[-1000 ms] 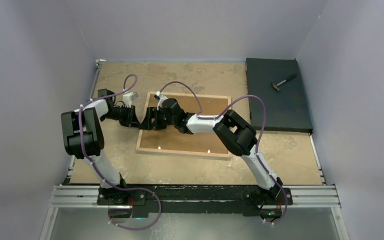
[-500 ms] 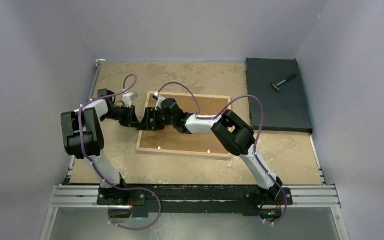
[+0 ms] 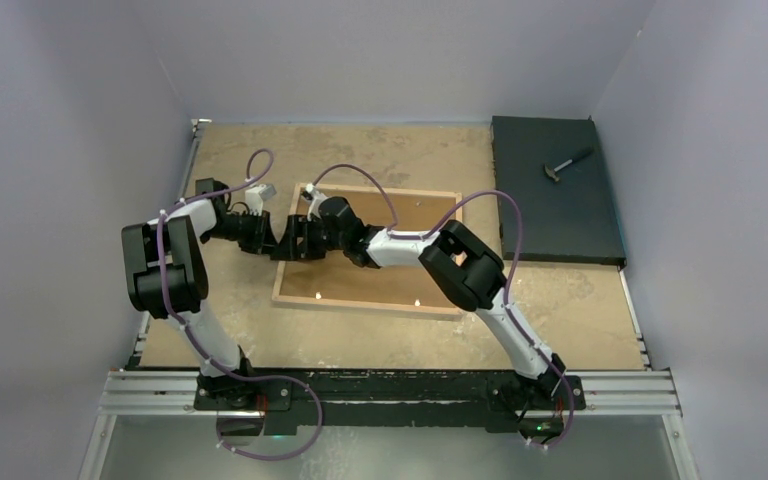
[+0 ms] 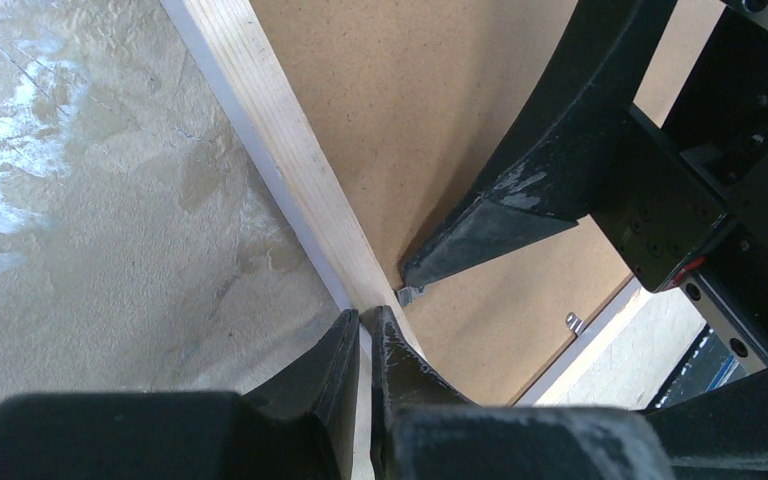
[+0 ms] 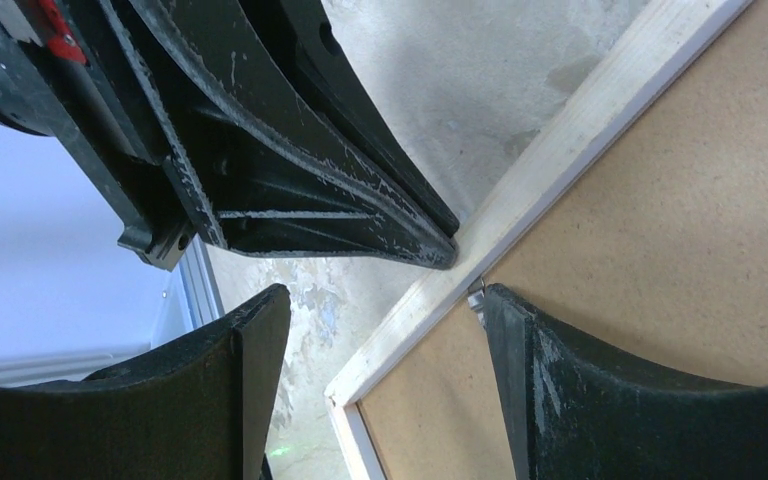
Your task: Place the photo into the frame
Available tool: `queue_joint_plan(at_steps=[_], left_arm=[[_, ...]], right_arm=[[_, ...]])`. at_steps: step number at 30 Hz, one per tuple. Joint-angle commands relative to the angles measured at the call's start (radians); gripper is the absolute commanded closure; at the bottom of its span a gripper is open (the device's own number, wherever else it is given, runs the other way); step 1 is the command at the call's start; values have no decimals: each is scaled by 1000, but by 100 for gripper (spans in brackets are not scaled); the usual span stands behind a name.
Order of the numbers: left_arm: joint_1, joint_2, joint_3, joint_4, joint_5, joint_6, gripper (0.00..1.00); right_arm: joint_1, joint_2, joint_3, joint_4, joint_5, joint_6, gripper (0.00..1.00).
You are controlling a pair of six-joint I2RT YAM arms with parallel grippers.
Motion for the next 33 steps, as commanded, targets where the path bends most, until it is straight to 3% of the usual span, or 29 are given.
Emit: queue_joint_plan(at_steps=[1,16,26,33], left_arm=[[-19,27,-44,36,-37,33,97],[-18,32,-39,32,-32,36,97],[-7,17,-13,-9,-21,51,97],[9,13,4,-30,-8,57,97]], right_arm=[[14,34,36,-19,-17,-10,26],[13,29,38,-24,-56,-28,27],[-41,-63,18,-53,-25,-134,21],[-51,-22,53,-80,-35,-188,22]])
